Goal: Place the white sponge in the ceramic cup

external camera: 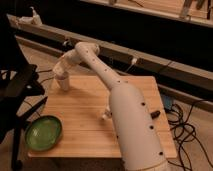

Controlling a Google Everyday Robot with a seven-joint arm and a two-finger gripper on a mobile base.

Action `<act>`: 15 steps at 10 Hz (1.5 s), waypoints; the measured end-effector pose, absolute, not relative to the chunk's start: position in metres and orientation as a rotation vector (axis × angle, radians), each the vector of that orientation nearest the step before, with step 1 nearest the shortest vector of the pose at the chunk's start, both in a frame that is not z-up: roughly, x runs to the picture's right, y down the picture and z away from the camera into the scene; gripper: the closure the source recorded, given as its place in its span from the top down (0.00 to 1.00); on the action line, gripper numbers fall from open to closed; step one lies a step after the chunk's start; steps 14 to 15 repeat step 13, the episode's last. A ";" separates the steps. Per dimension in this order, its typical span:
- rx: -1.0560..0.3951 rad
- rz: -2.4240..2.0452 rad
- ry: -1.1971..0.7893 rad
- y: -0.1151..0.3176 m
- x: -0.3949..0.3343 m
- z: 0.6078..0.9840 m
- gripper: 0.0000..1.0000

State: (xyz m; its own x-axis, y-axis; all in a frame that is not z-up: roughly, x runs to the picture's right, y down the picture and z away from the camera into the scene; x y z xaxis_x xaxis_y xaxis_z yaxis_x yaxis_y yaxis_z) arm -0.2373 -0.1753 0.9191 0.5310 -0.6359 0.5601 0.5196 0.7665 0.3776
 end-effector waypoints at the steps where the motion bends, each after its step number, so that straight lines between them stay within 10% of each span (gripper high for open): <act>1: 0.174 -0.699 -0.734 -0.176 -0.240 0.919 0.27; 8: 0.179 -0.699 -0.694 -0.174 -0.244 0.927 0.80; 13: 0.179 -0.697 -0.687 -0.171 -0.245 0.928 0.42; 15: 0.179 -0.697 -0.687 -0.171 -0.245 0.928 0.42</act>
